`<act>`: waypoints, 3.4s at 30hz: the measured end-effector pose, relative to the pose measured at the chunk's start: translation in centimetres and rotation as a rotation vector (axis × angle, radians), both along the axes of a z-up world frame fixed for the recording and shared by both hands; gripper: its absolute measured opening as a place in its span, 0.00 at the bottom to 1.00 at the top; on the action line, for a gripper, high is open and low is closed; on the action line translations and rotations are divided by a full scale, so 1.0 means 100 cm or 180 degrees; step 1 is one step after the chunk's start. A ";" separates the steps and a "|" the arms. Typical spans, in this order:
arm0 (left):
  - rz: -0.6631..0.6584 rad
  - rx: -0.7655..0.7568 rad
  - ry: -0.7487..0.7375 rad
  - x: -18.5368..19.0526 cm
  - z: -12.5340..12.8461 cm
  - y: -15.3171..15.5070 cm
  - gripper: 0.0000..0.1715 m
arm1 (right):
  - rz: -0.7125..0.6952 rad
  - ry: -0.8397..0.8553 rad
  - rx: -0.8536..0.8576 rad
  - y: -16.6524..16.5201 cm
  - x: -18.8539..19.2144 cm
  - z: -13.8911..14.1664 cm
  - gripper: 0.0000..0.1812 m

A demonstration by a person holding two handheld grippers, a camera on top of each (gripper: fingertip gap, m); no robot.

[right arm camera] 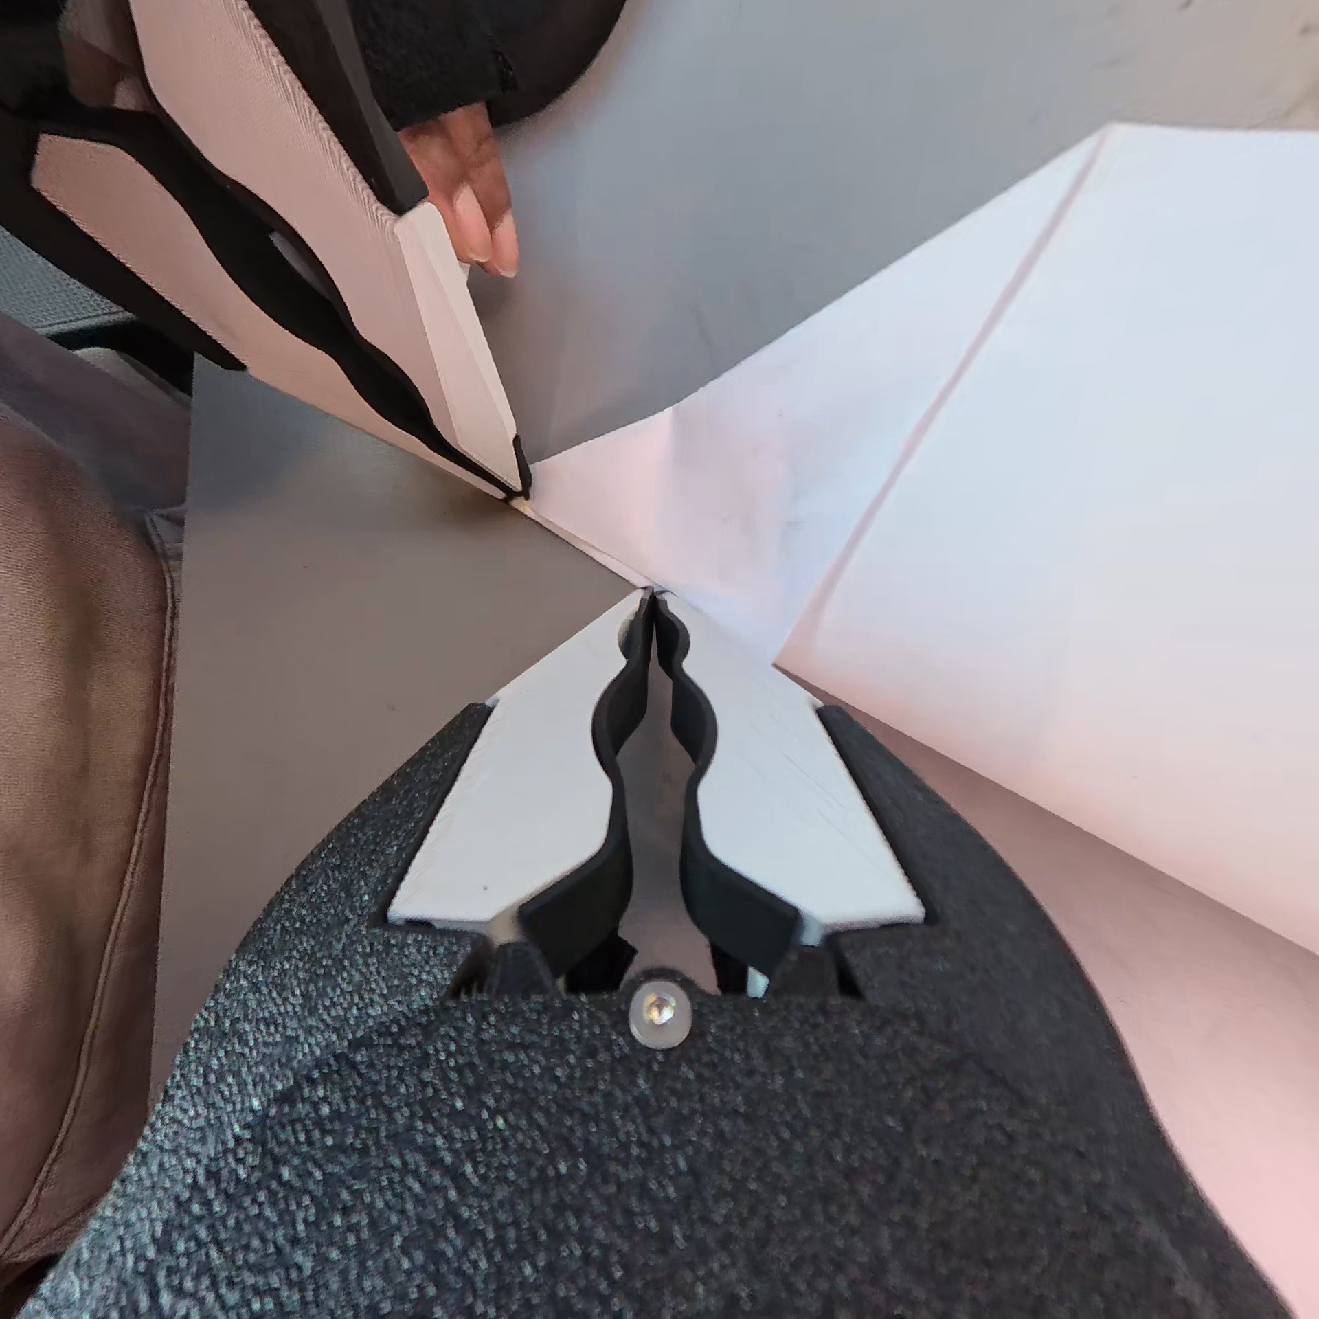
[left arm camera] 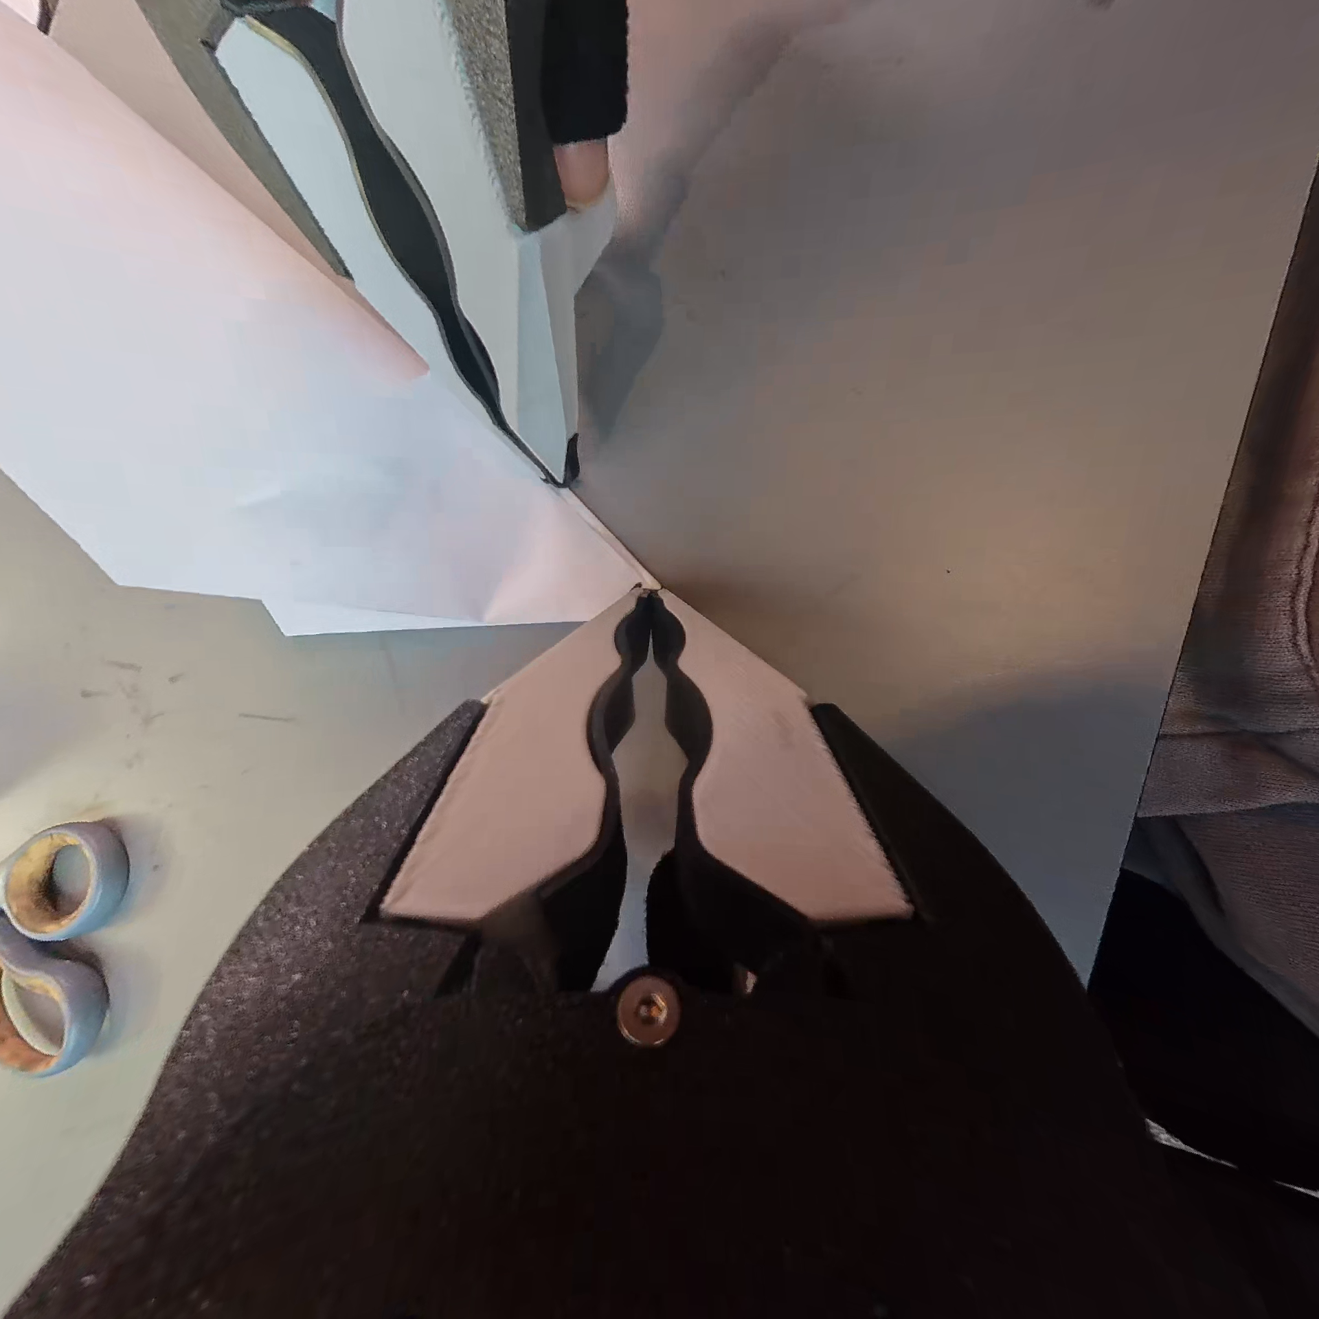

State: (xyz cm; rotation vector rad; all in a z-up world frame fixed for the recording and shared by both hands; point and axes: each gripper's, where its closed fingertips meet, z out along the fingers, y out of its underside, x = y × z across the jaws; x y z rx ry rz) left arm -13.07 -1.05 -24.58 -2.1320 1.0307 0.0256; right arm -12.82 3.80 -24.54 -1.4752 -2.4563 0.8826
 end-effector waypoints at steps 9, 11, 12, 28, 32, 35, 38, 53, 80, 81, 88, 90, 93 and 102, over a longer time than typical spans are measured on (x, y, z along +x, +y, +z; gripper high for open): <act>0.0033 -0.0207 -0.0239 0.001 0.000 0.000 0.00 | -0.0108 -0.0156 -0.0139 0.011 -0.005 0.003 0.00; 0.0048 -0.0255 -0.0301 0.001 0.000 0.000 0.00 | -0.0094 -0.0111 -0.0081 0.012 -0.007 0.007 0.00; 0.0049 -0.0266 -0.0314 0.001 0.000 0.000 0.00 | -0.0099 -0.0072 -0.0071 0.014 -0.009 0.009 0.00; 0.0057 -0.0439 -0.0552 0.001 0.000 0.000 0.00 | 0.0191 0.0044 0.0205 0.025 -0.024 0.035 0.06; -0.0132 -0.0525 -0.0613 0.010 0.001 -0.003 0.00 | 0.0258 0.0361 0.0306 0.017 -0.025 0.049 0.17; -0.0419 -0.0666 -0.0688 0.024 0.001 -0.007 0.00 | 0.0391 0.0473 0.0655 0.020 -0.028 0.035 0.25; -0.0832 -0.0799 -0.0715 0.042 0.001 -0.014 0.00 | 0.0351 0.0193 0.0815 0.031 -0.019 0.017 0.28; -0.0717 -0.0577 -0.1500 0.063 0.046 0.017 0.00 | 0.0011 -0.0085 0.0668 0.035 0.012 0.000 0.27; -0.0421 -0.0849 -0.0853 0.071 0.000 0.012 0.00 | -0.0180 0.0404 0.0414 -0.002 0.062 0.001 0.04; -0.0422 -0.0858 -0.0852 0.071 0.001 0.012 0.00 | -0.0198 0.0361 0.0385 -0.002 0.061 0.001 0.04; -0.0245 -0.0996 -0.1232 0.077 0.013 0.023 0.00 | -0.0205 0.0344 0.0359 -0.002 0.062 0.001 0.04; -0.0101 -0.0926 -0.1168 0.075 0.011 0.032 0.00 | -0.0246 0.0382 0.0316 -0.002 0.062 0.001 0.04; -0.0103 -0.0867 -0.0937 0.073 0.003 0.033 0.00 | -0.0263 0.0403 0.0347 -0.002 0.062 0.001 0.04; -0.0021 -0.0840 -0.0845 0.072 0.000 0.032 0.00 | -0.0108 0.0315 0.0293 0.008 0.064 0.000 0.00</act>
